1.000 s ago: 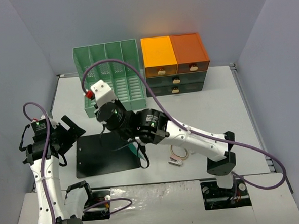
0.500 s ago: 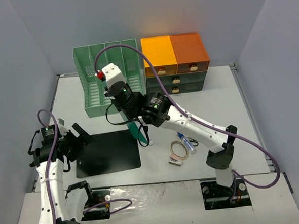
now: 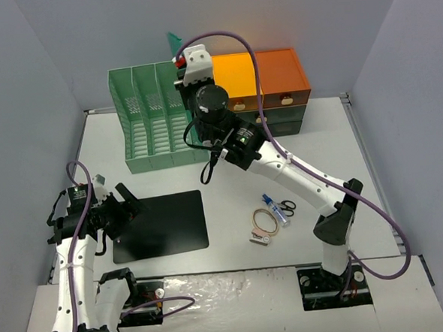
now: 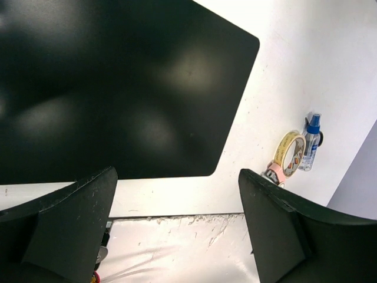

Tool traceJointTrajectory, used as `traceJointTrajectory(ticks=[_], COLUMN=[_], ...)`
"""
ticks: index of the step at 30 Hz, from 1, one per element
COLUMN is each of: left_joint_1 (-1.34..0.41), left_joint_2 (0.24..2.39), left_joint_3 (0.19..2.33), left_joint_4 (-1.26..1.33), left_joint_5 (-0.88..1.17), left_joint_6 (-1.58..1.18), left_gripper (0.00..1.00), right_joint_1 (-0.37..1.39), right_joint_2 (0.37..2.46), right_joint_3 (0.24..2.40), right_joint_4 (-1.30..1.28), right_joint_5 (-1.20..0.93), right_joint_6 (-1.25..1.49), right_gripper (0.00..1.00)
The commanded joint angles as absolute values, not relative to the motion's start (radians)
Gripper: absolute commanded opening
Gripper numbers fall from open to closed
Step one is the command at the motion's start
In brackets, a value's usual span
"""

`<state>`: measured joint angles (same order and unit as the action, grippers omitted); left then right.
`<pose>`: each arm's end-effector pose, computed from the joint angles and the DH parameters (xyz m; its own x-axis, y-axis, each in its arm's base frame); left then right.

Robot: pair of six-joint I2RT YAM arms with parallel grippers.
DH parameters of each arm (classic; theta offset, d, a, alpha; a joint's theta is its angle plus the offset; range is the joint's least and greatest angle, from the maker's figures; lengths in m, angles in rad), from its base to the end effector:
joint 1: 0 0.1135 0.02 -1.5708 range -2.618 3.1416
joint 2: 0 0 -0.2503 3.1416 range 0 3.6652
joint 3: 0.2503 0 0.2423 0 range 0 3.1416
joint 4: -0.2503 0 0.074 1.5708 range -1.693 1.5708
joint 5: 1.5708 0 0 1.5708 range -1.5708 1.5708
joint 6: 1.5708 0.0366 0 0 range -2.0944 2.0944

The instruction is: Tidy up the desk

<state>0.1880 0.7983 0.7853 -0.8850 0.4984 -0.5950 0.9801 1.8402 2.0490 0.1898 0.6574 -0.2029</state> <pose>0.1476 0.0103 0.2667 -0.7083 -0.6359 -0.3065 -0.3242 0.6788 -0.6589 0.2406 0.3187 0.5021 0.2810 0.1327 -0.9505 -0.2932 0.9549 0.0466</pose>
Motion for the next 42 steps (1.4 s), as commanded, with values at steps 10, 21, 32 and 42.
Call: traceJointTrajectory(ticks=[10,21,32,42], left_joint_1=[0.136,0.133,0.136,0.143], left_joint_2=[0.818,0.839,0.826,0.823], left_joint_3=[0.821,0.821,0.806,0.803], left_joint_4=[-0.869,-0.866,-0.840,-0.833], left_joint_5=[0.522,0.523,0.538,0.551], left_joint_6=[-0.578,-0.579,-0.588,-0.586], left_gripper=[0.81,0.81,0.81,0.81], right_joint_1=[0.776,0.713,0.722,0.726], right_joint_2=[1.971,2.125,2.135,2.164], right_joint_3=[1.897,1.910,1.752,1.864], right_joint_4=[0.815,0.932,0.961,0.665], right_joint_5=[0.560,0.517,0.516,0.471], right_joint_6=[-0.123,-0.079,-0.089,-0.037], right_gripper=[0.00,0.00,0.00,0.94])
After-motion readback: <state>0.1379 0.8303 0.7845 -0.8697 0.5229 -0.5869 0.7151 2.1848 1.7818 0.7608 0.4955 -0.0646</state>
